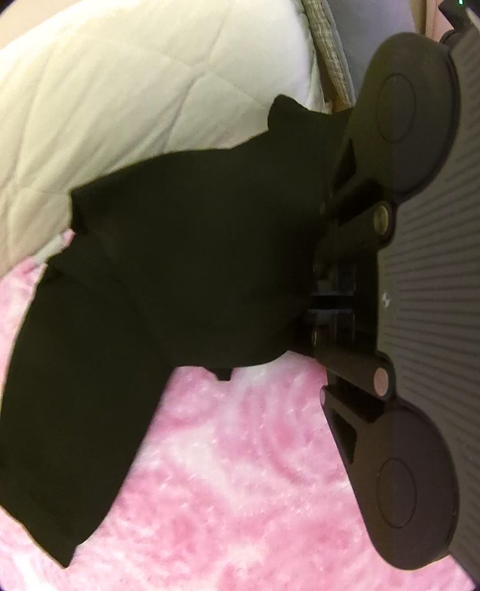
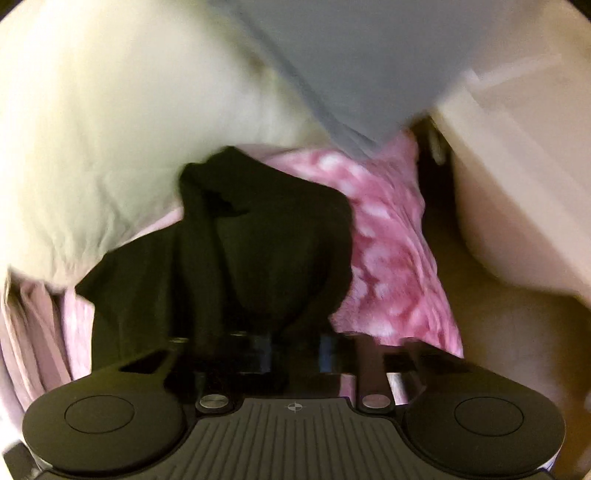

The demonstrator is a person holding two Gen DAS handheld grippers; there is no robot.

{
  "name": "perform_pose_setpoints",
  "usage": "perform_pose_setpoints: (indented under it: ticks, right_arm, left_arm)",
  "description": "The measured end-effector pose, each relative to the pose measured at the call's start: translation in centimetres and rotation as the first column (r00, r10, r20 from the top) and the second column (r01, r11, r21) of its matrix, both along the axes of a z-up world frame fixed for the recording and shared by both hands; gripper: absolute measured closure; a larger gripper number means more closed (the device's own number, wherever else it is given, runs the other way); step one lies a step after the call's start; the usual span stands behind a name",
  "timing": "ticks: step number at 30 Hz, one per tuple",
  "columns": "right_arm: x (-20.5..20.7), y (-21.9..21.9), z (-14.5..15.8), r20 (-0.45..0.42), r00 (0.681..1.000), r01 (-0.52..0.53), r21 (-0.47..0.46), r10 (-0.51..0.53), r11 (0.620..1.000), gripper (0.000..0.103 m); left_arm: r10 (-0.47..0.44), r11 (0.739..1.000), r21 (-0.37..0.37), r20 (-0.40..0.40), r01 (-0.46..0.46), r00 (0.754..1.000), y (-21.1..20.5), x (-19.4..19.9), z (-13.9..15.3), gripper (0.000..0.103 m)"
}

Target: Fold clothes

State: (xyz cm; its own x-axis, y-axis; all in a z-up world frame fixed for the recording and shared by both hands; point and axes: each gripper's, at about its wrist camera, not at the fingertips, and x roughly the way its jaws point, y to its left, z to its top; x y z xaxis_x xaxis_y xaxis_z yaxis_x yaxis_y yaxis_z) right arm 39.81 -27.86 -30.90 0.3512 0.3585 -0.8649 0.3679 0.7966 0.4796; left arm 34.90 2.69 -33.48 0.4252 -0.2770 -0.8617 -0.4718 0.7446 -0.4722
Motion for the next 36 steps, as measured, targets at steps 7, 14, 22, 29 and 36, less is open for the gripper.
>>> perform_pose_setpoints:
  ticks: [7,14,22,29,36]
  right_arm:
    - [-1.2,2.6,6.8,0.156,0.97,-0.184,-0.037,0.187,0.982,0.094]
    - [-5.6,7.5,15.5,0.328,0.877,-0.373,0.006,0.351,0.928,0.095]
    - [-12.8,17.8,24.5,0.543,0.676,-0.619,0.053,0.497,0.784,0.095]
    - [-21.5,29.2,33.1,0.748,0.433,-0.789,0.045,0.502,0.613,0.096]
    - [-32.3,38.4,38.1,0.88,0.208,-0.912,0.016,0.427,0.41,0.095]
  left_arm:
    - [0.046,0.997,0.051,0.193,-0.056,0.98,3.6,-5.0,7.9,0.103]
    - [0.232,0.964,0.035,0.381,-0.264,0.895,9.9,-16.4,17.2,0.103]
    - [0.339,0.875,0.084,0.599,-0.477,0.726,18.8,-31.7,28.4,0.103]
    - [0.348,0.736,0.146,0.756,-0.661,0.554,24.9,-46.4,38.2,0.103]
    - [0.433,0.587,0.209,0.735,-0.782,0.522,24.3,-60.0,39.1,0.103]
